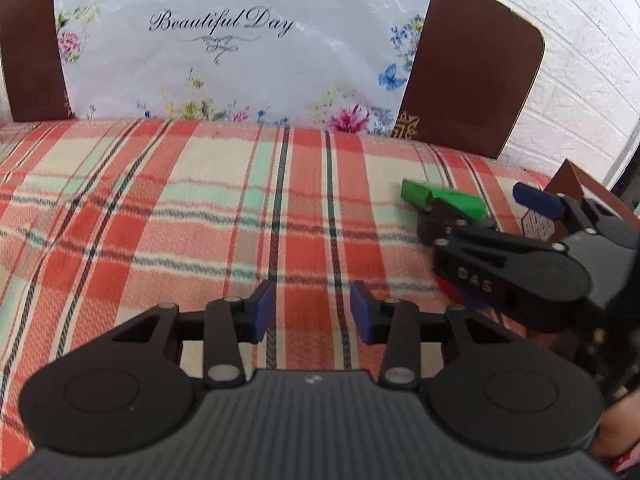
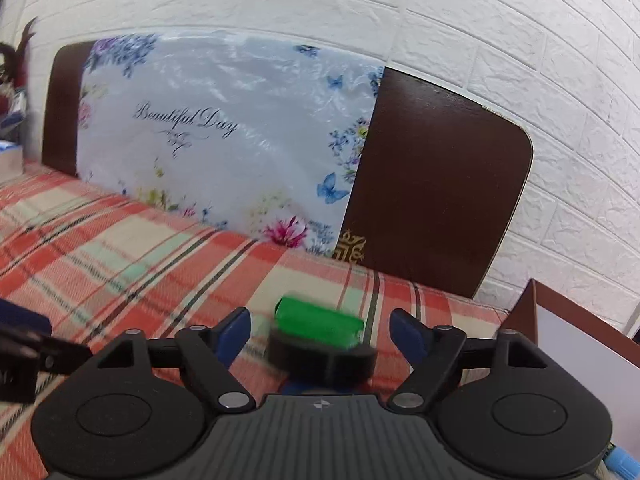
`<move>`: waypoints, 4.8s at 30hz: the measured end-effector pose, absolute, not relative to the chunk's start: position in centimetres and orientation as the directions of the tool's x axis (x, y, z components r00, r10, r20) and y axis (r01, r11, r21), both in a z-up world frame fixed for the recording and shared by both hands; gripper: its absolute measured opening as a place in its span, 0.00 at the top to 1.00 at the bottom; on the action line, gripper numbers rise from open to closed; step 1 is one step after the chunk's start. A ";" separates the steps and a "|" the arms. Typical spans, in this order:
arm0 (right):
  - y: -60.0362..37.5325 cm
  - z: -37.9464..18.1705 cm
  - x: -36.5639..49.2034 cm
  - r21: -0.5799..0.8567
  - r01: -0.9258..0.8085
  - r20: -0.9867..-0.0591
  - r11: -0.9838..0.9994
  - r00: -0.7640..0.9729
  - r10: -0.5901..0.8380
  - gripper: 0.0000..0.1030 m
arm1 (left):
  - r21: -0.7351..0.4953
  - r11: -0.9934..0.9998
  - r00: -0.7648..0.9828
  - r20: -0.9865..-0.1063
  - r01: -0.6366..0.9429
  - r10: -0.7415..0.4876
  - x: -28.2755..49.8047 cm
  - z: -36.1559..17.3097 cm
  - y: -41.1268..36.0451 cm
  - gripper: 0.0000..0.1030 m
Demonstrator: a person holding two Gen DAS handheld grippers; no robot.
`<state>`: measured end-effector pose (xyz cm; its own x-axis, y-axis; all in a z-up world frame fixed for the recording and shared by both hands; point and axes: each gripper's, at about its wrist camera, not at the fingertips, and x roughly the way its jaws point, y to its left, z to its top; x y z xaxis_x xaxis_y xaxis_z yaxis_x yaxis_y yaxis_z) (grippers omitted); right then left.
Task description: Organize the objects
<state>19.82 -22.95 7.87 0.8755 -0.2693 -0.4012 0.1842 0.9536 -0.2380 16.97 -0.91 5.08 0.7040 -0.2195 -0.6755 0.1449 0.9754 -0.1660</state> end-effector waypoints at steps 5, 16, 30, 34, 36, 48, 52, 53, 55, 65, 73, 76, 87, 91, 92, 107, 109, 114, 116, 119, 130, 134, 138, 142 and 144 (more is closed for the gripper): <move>-24.0 7.2 23.5 -0.199 0.195 -0.485 0.960 0.832 -0.269 0.18 | -0.185 0.973 0.720 -0.656 0.140 -0.229 17.2 5.8 -0.5 0.53; -20.1 7.1 19.3 -0.232 -0.011 -0.440 0.973 0.893 -0.095 0.44 | -0.269 0.960 0.685 -0.686 0.074 -0.245 15.7 4.2 3.2 0.49; -14.9 4.4 9.6 -0.144 -0.160 -0.543 0.977 0.838 0.057 0.24 | -0.386 0.915 0.565 -0.731 0.121 -0.383 13.3 1.4 1.5 0.42; -15.7 4.3 9.6 -0.057 -0.178 -0.579 0.982 0.807 0.113 0.42 | -0.402 0.906 0.551 -0.731 0.130 -0.403 13.2 1.3 1.0 0.58; -15.6 4.3 9.2 -0.049 -0.172 -0.575 0.984 0.810 0.113 0.43 | -0.397 0.907 0.552 -0.729 0.140 -0.405 13.0 2.0 0.5 0.59; -22.7 11.2 4.5 -0.181 0.173 -0.239 0.968 0.947 -0.214 0.42 | -0.269 0.797 0.606 -0.532 0.541 -0.591 12.7 13.2 -13.8 0.59; -27.9 11.8 4.0 -0.158 0.298 -0.221 0.941 0.919 -0.328 0.42 | -0.222 0.751 0.560 -0.544 0.622 -0.625 13.4 12.4 -20.3 0.59; -29.2 11.7 3.9 -0.147 0.323 -0.227 0.935 0.909 -0.350 0.41 | -0.204 0.749 0.561 -0.548 0.630 -0.621 13.6 12.1 -21.5 0.58; -31.3 11.2 4.0 -0.132 0.371 -0.234 0.919 0.889 -0.393 0.40 | -0.144 0.770 0.589 -0.562 0.622 -0.581 14.0 11.7 -23.7 0.48; -34.2 9.1 3.2 -0.075 0.479 -0.245 0.874 0.841 -0.482 0.22 | 0.000 0.833 0.687 -0.566 0.553 -0.456 13.0 10.8 -22.5 0.48; -29.3 9.4 -0.6 -0.053 0.430 -0.165 0.901 0.886 -0.432 0.22 | -0.065 0.924 0.745 -0.571 0.378 -0.345 13.6 10.6 -14.5 0.48; -28.9 9.8 -0.2 -0.032 0.346 -0.162 0.938 0.924 -0.347 0.22 | -0.084 0.950 0.741 -0.606 0.301 -0.289 14.5 9.3 -11.6 0.48; -22.1 7.0 8.9 -0.165 0.069 -0.384 0.984 0.915 -0.128 0.48 | -0.186 0.974 0.698 -0.680 0.132 -0.225 15.9 5.5 -3.3 0.48; -21.7 6.8 13.6 -0.227 0.111 -0.384 0.967 0.902 -0.194 0.42 | -0.217 0.970 0.691 -0.683 0.114 -0.234 16.3 5.0 -1.7 0.48; -21.8 7.0 14.8 -0.231 0.129 -0.387 0.964 0.897 -0.213 0.35 | -0.225 0.968 0.690 -0.683 0.113 -0.239 16.4 4.9 -1.4 0.48; -23.8 6.6 20.9 -0.129 0.120 -0.478 0.984 0.862 -0.167 0.25 | -0.296 0.953 0.673 -0.694 0.060 -0.258 16.7 3.8 2.1 0.48; -22.0 6.7 19.0 -0.169 0.043 -0.445 0.985 0.888 -0.115 0.25 | -0.299 0.953 0.674 -0.692 0.059 -0.259 16.2 3.9 2.4 0.48; -18.1 5.6 14.0 -0.137 -0.115 -0.470 0.984 0.882 0.038 0.25 | -0.304 0.949 0.646 -0.710 0.078 -0.280 14.9 3.4 2.7 0.48; -17.2 4.9 12.7 -0.127 -0.143 -0.504 0.982 0.862 0.060 0.25 | -0.315 0.945 0.627 -0.719 0.089 -0.298 14.5 3.0 2.4 0.48; -16.4 4.5 11.4 -0.147 -0.163 -0.540 0.976 0.839 0.059 0.22 | -0.327 0.938 0.598 -0.731 0.115 -0.328 14.1 2.4 1.5 0.48; -17.3 4.1 9.8 -0.114 -0.154 -0.575 0.981 0.816 0.061 0.25 | -0.246 0.951 0.566 -0.764 0.189 -0.310 13.0 1.4 -2.4 0.62; -17.8 4.3 9.9 -0.057 -0.155 -0.577 0.986 0.811 0.094 0.31 | -0.246 0.948 0.561 -0.764 0.203 -0.318 12.7 2.6 -3.3 0.69; -18.0 5.5 8.5 -0.081 -0.110 -0.500 0.991 0.864 0.055 0.31 | -0.240 0.933 0.608 -0.710 0.266 -0.356 11.9 6.1 -5.0 0.70; -19.6 8.3 6.6 -0.147 -0.011 -0.376 0.989 0.926 -0.045 0.31 | -0.208 0.904 0.650 -0.637 0.373 -0.414 11.3 10.3 -9.2 0.70; -21.1 9.6 5.7 -0.176 0.051 -0.318 0.983 0.942 -0.106 0.31 | -0.189 0.883 0.652 -0.612 0.431 -0.449 11.2 11.6 -11.8 0.70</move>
<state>5.71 -21.08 9.56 0.9421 -0.1062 -0.3182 0.0513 0.9830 -0.1760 11.19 -11.83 11.64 0.6516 -0.4488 -0.6115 0.4308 0.8825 -0.1886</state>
